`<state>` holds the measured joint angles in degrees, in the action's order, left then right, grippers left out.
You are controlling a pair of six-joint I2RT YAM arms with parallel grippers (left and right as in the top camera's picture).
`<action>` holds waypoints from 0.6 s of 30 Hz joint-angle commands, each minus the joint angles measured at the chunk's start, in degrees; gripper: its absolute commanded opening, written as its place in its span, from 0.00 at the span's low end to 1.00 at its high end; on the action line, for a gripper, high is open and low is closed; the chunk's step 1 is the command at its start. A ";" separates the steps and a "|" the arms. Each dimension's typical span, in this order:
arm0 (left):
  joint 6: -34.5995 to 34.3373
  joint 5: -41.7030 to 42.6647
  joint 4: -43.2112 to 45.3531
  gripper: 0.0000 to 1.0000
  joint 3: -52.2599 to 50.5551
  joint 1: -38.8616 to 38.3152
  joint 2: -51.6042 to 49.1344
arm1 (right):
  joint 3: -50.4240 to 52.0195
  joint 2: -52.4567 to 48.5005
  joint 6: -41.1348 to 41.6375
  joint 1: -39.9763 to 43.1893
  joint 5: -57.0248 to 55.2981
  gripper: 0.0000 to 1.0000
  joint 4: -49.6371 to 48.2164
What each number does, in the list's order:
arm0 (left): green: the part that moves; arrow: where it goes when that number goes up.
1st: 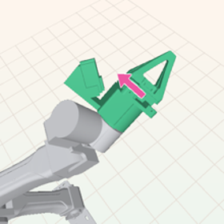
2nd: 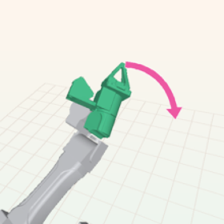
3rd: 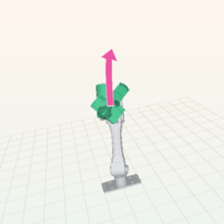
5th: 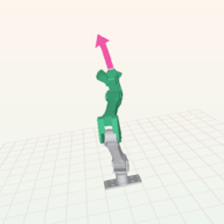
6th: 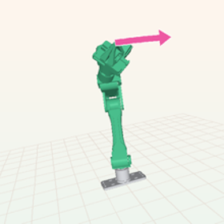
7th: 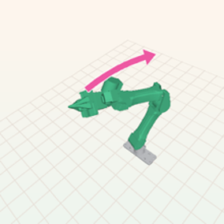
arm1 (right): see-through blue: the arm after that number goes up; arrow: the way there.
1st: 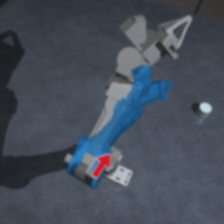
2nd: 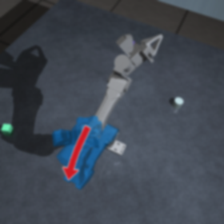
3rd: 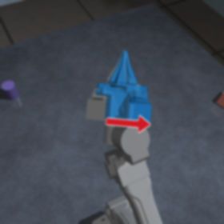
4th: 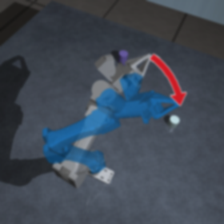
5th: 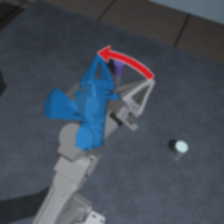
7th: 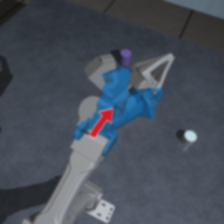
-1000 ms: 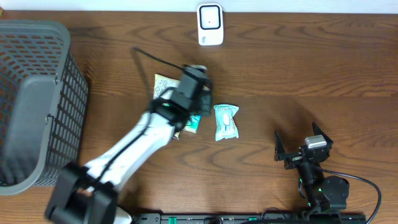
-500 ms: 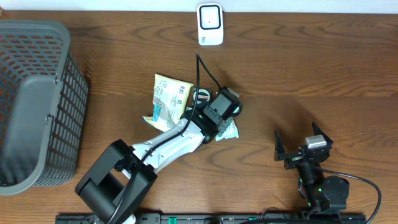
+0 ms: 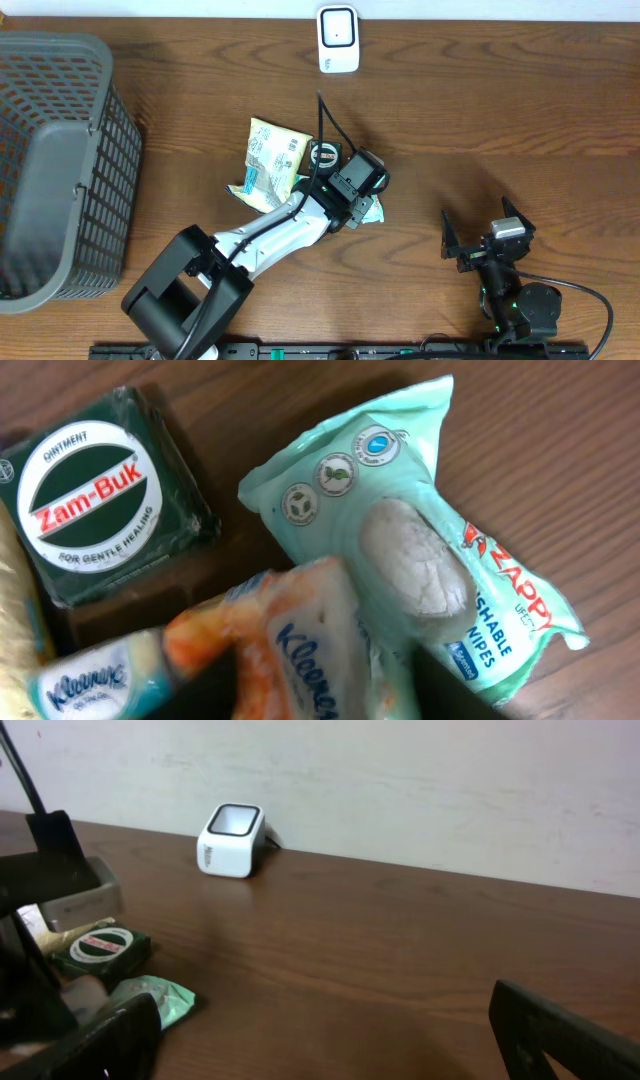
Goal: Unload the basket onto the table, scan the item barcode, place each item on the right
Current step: 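Carry the orange Kleenex pack to the table center, release, retract left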
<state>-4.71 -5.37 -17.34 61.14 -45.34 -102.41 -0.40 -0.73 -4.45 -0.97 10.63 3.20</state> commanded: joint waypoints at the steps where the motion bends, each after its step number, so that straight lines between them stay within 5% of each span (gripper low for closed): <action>1: -4.98 1.38 -0.17 0.95 0.07 -0.11 3.80 | 0.09 0.09 0.31 0.55 0.00 0.99 0.24; 10: -10.29 1.33 -3.89 1.00 0.07 2.21 16.63 | 0.09 0.09 0.31 0.55 0.00 0.99 0.26; 18: -10.86 1.99 -15.23 1.00 0.07 11.65 27.96 | 0.09 0.09 0.31 0.55 0.00 0.99 0.24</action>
<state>-14.44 -4.05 -29.98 61.14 -37.34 -77.17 -0.40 -0.73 -4.45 -0.97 10.61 3.18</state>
